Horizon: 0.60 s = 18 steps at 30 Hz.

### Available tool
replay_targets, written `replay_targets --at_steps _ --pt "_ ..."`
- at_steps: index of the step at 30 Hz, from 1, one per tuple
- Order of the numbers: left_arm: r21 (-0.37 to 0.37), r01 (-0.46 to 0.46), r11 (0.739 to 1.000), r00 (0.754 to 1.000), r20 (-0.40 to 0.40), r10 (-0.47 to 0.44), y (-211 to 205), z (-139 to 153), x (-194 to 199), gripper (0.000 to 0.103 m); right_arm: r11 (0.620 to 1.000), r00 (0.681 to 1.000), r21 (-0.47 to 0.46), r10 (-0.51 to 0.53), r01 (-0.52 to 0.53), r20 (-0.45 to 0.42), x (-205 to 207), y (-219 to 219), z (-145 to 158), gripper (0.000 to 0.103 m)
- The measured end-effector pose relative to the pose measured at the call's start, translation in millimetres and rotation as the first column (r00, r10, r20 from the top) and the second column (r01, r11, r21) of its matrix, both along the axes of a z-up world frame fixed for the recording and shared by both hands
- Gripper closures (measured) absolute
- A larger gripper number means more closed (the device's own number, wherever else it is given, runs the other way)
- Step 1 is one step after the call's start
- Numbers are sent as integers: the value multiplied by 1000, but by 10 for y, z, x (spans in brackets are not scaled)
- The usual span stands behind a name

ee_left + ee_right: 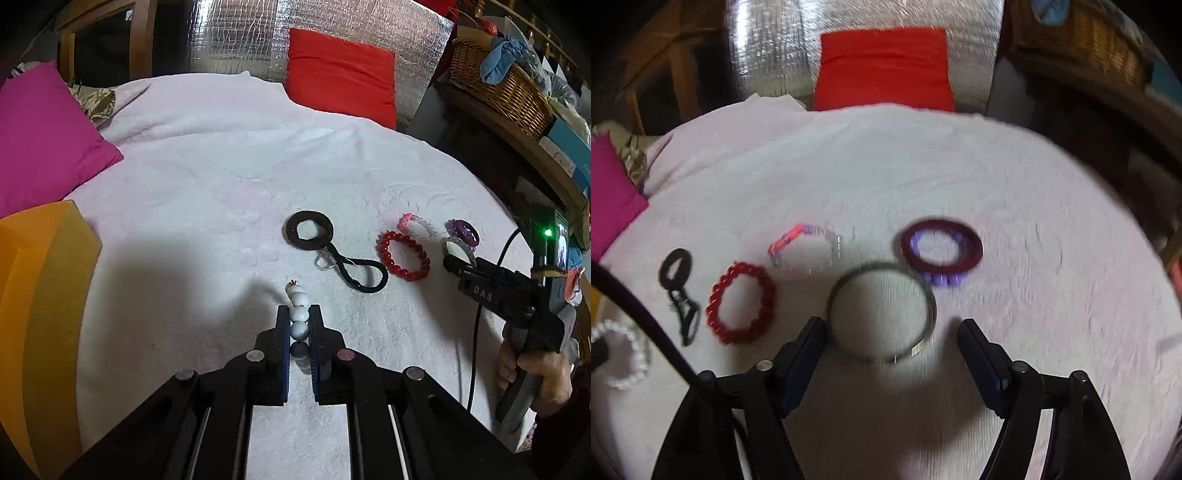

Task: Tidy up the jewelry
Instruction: 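Carry both items to the orange box and open both tools to drop them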

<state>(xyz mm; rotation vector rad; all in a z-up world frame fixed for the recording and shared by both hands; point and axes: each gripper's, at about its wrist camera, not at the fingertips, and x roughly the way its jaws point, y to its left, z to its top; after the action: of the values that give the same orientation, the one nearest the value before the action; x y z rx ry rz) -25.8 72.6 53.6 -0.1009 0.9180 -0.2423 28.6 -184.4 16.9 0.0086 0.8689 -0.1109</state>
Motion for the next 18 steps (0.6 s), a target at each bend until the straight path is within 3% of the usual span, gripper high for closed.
replay_targets --at_steps 5,10,14,18 --pt "-19 -14 1000 999 36 15 74 130 -65 94 999 1000 30 -16 16 -5 -23 -55 32 41" --pt "-43 -32 999 994 102 36 184 347 -238 94 988 999 152 -22 17 29 -217 -165 252 41" --pt "-68 -63 996 986 151 73 344 525 -421 94 971 996 238 17 -36 84 -403 -48 439 41" --pt "-58 -139 989 967 209 148 567 710 -630 94 950 981 270 115 -155 159 -606 366 600 41"
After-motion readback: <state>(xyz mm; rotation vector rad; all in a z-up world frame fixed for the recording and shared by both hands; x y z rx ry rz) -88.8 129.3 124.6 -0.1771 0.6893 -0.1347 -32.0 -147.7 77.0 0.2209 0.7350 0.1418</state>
